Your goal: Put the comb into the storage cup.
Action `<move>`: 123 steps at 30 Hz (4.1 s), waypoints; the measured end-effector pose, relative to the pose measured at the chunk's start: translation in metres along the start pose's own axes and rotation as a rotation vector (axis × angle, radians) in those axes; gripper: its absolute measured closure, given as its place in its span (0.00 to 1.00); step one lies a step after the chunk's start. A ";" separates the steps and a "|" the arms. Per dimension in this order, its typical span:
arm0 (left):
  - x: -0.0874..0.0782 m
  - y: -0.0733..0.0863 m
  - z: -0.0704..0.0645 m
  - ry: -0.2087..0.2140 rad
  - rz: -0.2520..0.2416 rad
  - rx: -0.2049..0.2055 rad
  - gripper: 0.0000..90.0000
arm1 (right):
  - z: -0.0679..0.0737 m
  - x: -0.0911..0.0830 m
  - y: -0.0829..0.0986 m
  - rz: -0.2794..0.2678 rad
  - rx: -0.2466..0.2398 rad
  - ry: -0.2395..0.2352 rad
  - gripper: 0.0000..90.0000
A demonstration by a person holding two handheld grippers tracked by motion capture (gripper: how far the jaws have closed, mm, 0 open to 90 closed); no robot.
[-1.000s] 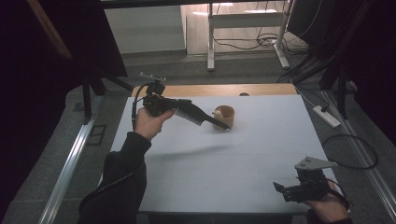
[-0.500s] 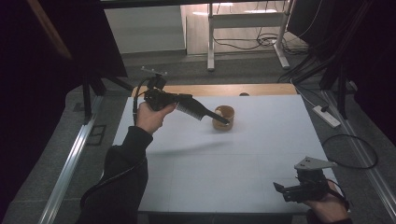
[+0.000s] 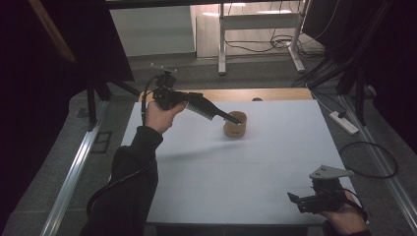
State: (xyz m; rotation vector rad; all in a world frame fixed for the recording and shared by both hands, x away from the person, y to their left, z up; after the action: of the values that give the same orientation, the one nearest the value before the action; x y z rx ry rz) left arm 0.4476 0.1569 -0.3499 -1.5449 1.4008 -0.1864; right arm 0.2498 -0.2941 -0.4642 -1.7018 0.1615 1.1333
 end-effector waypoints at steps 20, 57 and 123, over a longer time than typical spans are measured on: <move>0.009 -0.018 0.003 -0.034 -0.004 0.006 0.93 | 0.000 0.000 0.000 0.005 0.001 -0.003 0.00; 0.035 -0.030 0.018 -0.082 0.054 -0.012 0.93 | 0.000 0.001 0.000 0.013 -0.013 -0.012 0.00; 0.087 -0.012 0.035 -0.156 0.102 0.001 0.86 | 0.000 0.001 0.000 0.017 -0.026 -0.024 0.00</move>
State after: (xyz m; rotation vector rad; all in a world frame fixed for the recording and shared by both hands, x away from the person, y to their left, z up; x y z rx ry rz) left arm 0.5067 0.1035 -0.4000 -1.4509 1.3516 -0.0040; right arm 0.2502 -0.2934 -0.4653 -1.7121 0.1472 1.1722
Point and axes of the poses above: each handheld gripper's, and its own axes: x roughly forward along the jaws, y roughly out of its underside, z roughly to its left, the point moved 1 cm from there along x, roughly forward along the jaws, and after that the axes turned 1 degree about x, right-handed, at the moved point
